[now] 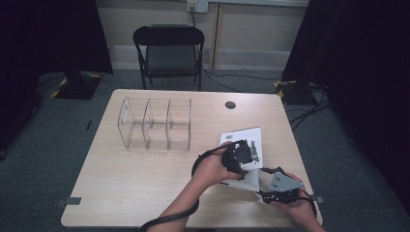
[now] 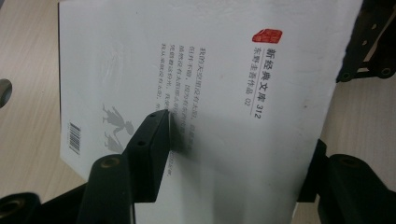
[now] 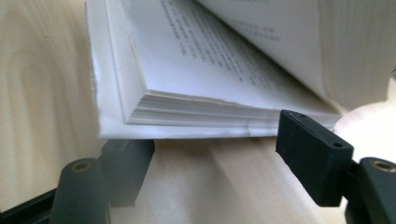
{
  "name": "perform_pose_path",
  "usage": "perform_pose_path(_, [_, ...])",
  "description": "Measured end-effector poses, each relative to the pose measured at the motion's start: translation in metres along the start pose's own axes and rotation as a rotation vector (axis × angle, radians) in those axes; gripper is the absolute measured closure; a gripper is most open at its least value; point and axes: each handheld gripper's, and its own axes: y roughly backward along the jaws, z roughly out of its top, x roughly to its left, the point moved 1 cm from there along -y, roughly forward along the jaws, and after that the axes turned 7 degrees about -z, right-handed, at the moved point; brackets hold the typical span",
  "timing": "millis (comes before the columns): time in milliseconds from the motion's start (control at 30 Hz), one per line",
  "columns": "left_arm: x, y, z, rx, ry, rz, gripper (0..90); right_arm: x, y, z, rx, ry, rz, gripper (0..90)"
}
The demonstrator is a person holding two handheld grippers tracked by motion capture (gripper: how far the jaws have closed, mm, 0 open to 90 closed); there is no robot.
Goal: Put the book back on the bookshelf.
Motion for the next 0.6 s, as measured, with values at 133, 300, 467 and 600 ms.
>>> perform_pose_path(133, [0.0,0.0,0.001,0.008,-0.004,0.001,41.9,-0.001,0.0,0.004,-0.018,0.05,-0.012,28.1])
perform_pose_path(300, [0.0,0.001,0.001,0.009,-0.002,0.005,42.0,-0.004,0.0,0.012,-0.038,0.139,0.005,30.8])
perform_pose_path(467, [-0.001,0.002,-0.002,0.014,-0.009,0.007,41.9,0.002,-0.002,0.021,-0.059,0.276,0.034,44.6])
perform_pose_path(600, [-0.002,0.001,-0.004,0.007,-0.037,0.013,38.9,0.003,0.0,0.029,-0.047,0.301,0.037,51.0])
